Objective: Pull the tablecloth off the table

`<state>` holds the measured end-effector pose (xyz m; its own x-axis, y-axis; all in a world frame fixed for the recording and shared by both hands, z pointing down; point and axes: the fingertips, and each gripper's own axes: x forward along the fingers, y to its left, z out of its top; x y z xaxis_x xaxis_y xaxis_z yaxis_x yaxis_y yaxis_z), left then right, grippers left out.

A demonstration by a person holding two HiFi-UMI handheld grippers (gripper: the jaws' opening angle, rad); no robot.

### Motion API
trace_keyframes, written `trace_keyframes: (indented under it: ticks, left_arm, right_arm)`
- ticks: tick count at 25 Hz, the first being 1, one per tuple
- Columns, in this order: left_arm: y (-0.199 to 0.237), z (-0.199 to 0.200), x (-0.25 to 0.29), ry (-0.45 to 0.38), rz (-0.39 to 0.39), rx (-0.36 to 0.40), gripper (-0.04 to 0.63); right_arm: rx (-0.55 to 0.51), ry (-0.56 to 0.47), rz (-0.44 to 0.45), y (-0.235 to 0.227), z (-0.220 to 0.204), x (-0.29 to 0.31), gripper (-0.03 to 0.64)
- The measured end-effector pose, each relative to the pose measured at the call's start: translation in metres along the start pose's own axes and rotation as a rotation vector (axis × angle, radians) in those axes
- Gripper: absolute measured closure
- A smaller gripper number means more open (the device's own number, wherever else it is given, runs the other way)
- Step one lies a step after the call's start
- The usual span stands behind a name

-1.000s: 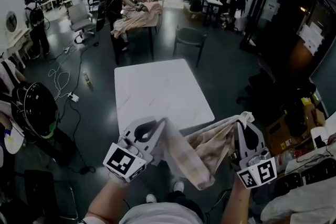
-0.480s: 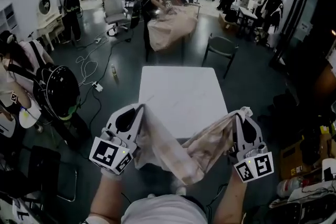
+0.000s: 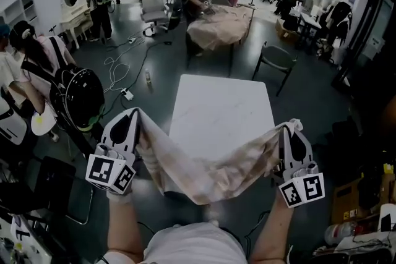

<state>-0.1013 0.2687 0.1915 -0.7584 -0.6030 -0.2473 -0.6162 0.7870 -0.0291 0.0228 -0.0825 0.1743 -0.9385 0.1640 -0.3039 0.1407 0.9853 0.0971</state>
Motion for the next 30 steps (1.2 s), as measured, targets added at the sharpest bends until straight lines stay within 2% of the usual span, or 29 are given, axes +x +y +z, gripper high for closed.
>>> trace_keyframes:
  ticks: [4, 11, 22, 30]
  left_arm:
    - [0.020, 0.007, -0.010, -0.006, 0.056, 0.000, 0.583]
    - [0.028, 0.002, -0.023, -0.008, 0.092, 0.007, 0.583]
    - [0.038, -0.003, -0.031, 0.017, 0.117, -0.010, 0.583]
    - [0.038, -0.007, -0.029, 0.022, 0.105, -0.016, 0.583]
  right_arm:
    - [0.000, 0.003, -0.001, -0.003, 0.003, 0.004, 0.588]
    - [0.002, 0.007, -0.018, -0.006, -0.007, 0.002, 0.588]
    - [-0.013, 0.043, -0.055, -0.010, -0.013, -0.002, 0.588]
    - [-0.010, 0.054, -0.078, -0.013, -0.017, -0.005, 0.588]
